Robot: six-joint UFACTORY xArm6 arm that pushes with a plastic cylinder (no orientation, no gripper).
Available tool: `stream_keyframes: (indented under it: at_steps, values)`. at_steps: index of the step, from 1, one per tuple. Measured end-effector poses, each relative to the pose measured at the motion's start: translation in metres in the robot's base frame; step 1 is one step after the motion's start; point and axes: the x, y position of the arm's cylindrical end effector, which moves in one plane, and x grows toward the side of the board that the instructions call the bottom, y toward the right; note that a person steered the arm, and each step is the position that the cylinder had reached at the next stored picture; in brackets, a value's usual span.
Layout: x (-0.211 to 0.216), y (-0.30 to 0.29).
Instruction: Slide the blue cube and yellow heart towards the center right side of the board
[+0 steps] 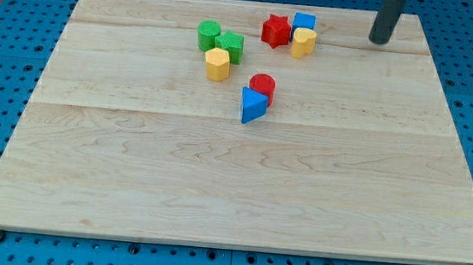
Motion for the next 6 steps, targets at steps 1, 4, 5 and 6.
stream_keyframes:
  at_steps: [1,4,5,6]
  values:
    - [-0.039,-0.053]
    - [-0.028,-0.123]
    - [-0.011,-0.133]
    - [0.031,-0.14]
